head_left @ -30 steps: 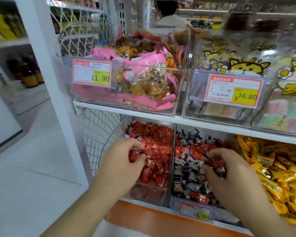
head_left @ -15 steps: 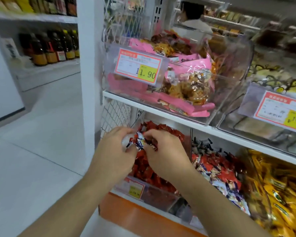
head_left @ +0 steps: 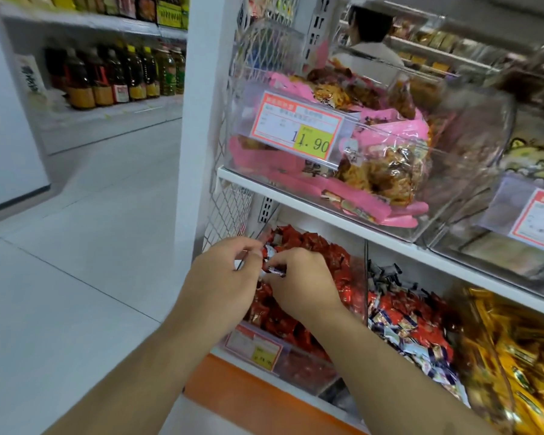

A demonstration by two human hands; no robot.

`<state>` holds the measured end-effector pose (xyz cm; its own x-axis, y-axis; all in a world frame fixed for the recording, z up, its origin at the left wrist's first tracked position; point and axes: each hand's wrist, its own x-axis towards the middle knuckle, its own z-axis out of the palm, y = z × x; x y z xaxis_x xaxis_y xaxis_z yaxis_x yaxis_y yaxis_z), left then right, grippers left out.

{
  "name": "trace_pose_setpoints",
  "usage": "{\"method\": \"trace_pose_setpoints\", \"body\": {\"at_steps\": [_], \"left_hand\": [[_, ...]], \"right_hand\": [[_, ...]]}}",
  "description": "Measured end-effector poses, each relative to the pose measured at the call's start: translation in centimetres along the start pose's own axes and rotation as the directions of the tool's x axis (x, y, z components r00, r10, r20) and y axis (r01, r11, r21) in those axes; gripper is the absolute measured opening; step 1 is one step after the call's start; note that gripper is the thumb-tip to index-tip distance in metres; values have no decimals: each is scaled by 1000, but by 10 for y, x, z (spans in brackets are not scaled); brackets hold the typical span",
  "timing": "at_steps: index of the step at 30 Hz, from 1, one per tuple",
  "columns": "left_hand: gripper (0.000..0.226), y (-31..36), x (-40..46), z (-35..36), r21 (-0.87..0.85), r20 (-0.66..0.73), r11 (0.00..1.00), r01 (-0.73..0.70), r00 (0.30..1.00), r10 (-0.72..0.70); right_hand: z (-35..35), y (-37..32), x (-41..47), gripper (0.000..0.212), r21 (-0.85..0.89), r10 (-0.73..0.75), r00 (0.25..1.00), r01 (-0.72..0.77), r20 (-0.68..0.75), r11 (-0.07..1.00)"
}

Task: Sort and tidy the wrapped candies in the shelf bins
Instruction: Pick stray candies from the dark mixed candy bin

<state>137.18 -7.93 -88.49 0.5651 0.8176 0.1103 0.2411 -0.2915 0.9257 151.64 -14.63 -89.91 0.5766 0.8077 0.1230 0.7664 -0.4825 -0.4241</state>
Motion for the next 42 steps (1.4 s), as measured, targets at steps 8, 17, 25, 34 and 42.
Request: {"method": "trace_pose_setpoints", "body": {"at_steps": [8, 17, 25, 34, 42], "left_hand": [[25, 3, -3, 1, 107, -28, 989, -101, 994, 105], [24, 19, -18, 13, 230, 39, 938, -258, 966, 256], [24, 16, -32, 47, 275, 209, 907, -320, 941, 268], [20, -1, -2, 61, 401, 44, 884, -238, 969, 241], [36, -2, 29, 86, 505, 46, 844, -180, 982, 182]], "right_hand": [[-26, -2, -18, 14, 206, -7, 993, 32, -119, 978], [-97, 36, -104, 12, 19, -47, 945, 57, -324, 998], [-102, 106, -151, 44, 35, 201, 957, -198, -209, 980], [-103, 122, -153, 16, 139, 244, 944, -217, -222, 966], [-102, 124, -152, 17, 186, 247, 948, -211, -200, 960]]}}
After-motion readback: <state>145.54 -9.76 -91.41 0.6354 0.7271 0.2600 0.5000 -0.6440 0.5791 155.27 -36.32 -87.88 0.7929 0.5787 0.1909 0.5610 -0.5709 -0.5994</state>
